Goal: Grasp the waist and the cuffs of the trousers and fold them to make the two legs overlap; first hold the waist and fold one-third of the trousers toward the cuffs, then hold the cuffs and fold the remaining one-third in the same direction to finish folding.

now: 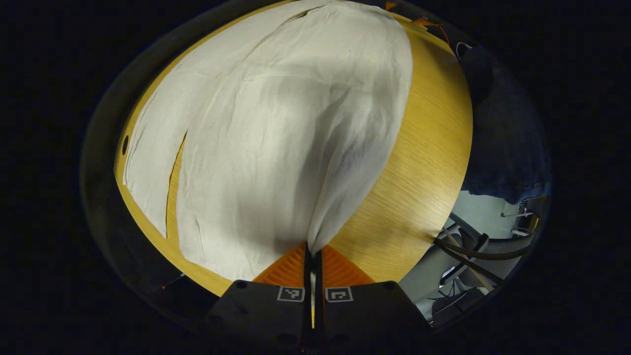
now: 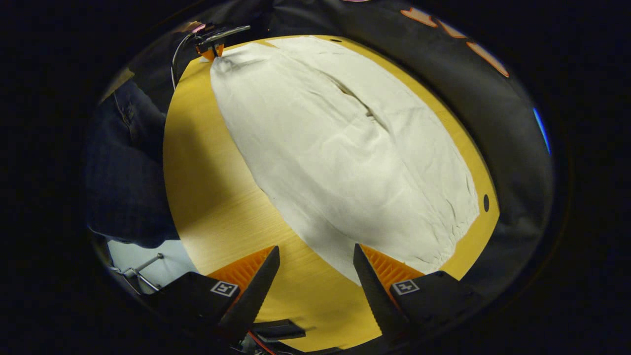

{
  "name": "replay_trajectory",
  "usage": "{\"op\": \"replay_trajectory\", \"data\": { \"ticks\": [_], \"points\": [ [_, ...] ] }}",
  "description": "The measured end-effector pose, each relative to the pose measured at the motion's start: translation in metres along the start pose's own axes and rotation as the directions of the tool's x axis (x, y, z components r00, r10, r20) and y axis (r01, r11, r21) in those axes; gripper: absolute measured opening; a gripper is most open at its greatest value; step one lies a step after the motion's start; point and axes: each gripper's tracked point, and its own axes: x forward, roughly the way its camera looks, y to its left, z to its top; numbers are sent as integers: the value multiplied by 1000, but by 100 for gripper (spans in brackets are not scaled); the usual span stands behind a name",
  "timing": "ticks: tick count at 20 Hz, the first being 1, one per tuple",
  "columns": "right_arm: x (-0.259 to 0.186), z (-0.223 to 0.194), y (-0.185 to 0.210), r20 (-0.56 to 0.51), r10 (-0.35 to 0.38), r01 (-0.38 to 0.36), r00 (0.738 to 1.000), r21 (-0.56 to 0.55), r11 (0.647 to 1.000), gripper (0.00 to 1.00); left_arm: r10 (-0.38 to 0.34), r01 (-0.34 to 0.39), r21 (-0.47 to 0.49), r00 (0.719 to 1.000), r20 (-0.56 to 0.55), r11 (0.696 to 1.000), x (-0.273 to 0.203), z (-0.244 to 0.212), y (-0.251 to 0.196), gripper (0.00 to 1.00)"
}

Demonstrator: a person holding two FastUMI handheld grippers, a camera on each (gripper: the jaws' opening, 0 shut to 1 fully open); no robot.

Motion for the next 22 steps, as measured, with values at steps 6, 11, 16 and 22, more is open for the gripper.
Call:
{"op": "replay_trajectory", "data": {
  "ticks": [6,11,16,22],
  "points": [
    [27,-5,6,-108,89,-93,990,-25,995,92,13,-13,-28,1000,0,1000,1,0,1,1],
    [31,-5,6,-164,92,-96,982,-12,995,83,3,-3,-29,1000,3,1000,2,1,0,1],
    [35,3,-3,-225,41,-52,974,-43,998,32,4,-4,-41,1000,1,999,2,-1,-1,1],
    [37,1,-6,-207,44,-47,977,-13,999,7,1,0,-43,1000,6,999,3,-1,-1,1]
  ]
}}
